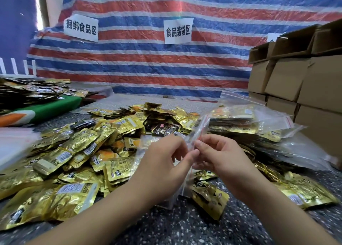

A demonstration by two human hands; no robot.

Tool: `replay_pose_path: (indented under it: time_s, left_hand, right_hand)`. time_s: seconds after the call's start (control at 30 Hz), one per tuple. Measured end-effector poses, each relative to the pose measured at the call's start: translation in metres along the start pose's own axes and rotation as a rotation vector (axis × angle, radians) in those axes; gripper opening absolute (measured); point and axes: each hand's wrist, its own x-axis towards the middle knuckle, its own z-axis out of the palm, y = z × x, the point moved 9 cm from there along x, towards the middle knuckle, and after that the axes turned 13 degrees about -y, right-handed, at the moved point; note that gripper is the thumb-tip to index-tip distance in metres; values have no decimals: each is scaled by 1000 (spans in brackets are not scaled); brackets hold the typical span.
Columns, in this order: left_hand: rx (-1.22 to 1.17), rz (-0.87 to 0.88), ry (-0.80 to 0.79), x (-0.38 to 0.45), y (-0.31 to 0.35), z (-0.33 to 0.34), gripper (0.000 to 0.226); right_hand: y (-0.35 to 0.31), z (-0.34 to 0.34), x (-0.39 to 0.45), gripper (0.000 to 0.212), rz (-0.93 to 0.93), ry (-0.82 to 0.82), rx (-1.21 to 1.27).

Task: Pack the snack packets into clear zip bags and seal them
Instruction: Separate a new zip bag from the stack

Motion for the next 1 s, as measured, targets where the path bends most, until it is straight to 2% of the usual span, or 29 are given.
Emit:
replay_pose_path:
  time_s: [0.13, 0.33, 0.63, 0.9, 1.0]
  left_hand:
    - [118, -3, -114, 1, -4, 10, 28]
    - [167, -4, -144, 1, -4, 12, 34]
    - [70, -13, -246, 2, -11, 18, 25]
    - [-29, -51, -265, 1, -13, 18, 11]
    - [-55, -68, -300, 0, -15, 20, 14]
  right_hand:
    - [-1, 8, -2, 20, 0, -40, -69]
    - [-3, 12, -4, 19, -40, 8, -203]
    - [-1, 15, -5, 16, -13, 11, -166]
    - [-5, 12, -4, 15, -19, -15, -278]
    - [-5, 10, -3, 16, -22, -20, -283]
